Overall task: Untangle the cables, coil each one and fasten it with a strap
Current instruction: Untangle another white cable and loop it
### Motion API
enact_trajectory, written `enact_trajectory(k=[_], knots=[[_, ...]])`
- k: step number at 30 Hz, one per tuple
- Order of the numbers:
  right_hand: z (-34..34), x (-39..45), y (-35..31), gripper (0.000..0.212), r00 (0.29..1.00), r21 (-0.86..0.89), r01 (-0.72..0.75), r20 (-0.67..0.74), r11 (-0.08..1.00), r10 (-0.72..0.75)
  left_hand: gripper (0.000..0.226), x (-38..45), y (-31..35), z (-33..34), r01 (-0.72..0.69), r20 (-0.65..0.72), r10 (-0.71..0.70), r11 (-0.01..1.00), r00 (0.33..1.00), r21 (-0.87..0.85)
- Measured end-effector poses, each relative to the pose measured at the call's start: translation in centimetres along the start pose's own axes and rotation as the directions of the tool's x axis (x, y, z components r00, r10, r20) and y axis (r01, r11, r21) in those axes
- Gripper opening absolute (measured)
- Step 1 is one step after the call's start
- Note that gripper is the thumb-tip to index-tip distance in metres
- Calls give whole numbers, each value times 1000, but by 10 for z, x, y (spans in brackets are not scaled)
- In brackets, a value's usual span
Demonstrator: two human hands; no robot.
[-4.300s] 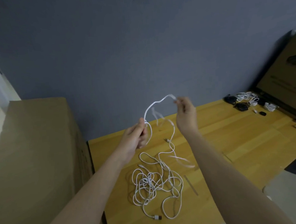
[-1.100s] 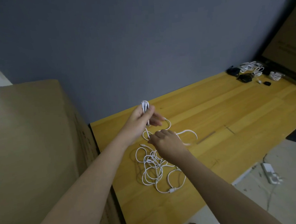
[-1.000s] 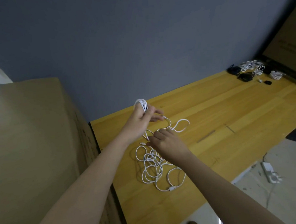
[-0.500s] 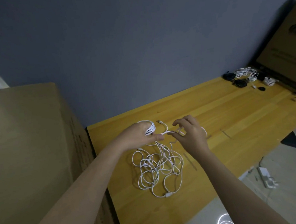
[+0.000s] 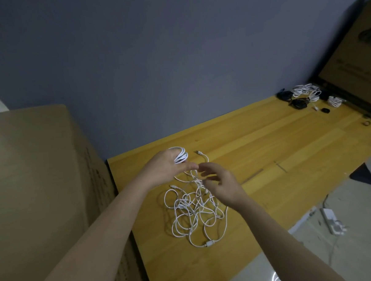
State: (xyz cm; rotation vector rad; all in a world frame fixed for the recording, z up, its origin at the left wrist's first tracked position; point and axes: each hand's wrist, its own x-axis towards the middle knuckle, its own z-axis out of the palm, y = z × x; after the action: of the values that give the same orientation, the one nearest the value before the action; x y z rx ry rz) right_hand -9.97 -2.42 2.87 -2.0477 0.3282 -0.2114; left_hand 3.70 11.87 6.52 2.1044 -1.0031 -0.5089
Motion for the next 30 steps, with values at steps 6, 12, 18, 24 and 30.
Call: enact_trajectory(k=[6, 12, 18, 24, 30], knots=[[29, 4, 10, 19, 998, 41, -48, -45, 998, 50, 42, 0, 9, 1, 32, -122, -58, 977, 991, -209], [3, 30, -12, 19, 891, -14, 128, -437, 992, -121, 67, -7, 11, 0, 67, -4, -67, 998, 998, -4], [-16, 46, -32, 17, 837, -68, 202, -506, 977, -209, 49, -13, 30, -2, 102, 139, -42, 880, 989, -464], [10, 33, 12, 30, 989, -33, -78, -131, 996, 73, 50, -13, 30, -6, 107, 67, -84, 714, 994, -692], [29, 14, 37, 32, 986, -288, -132, 56, 948, 155, 45, -11, 29, -10, -4, -54, -61, 627, 997, -779]])
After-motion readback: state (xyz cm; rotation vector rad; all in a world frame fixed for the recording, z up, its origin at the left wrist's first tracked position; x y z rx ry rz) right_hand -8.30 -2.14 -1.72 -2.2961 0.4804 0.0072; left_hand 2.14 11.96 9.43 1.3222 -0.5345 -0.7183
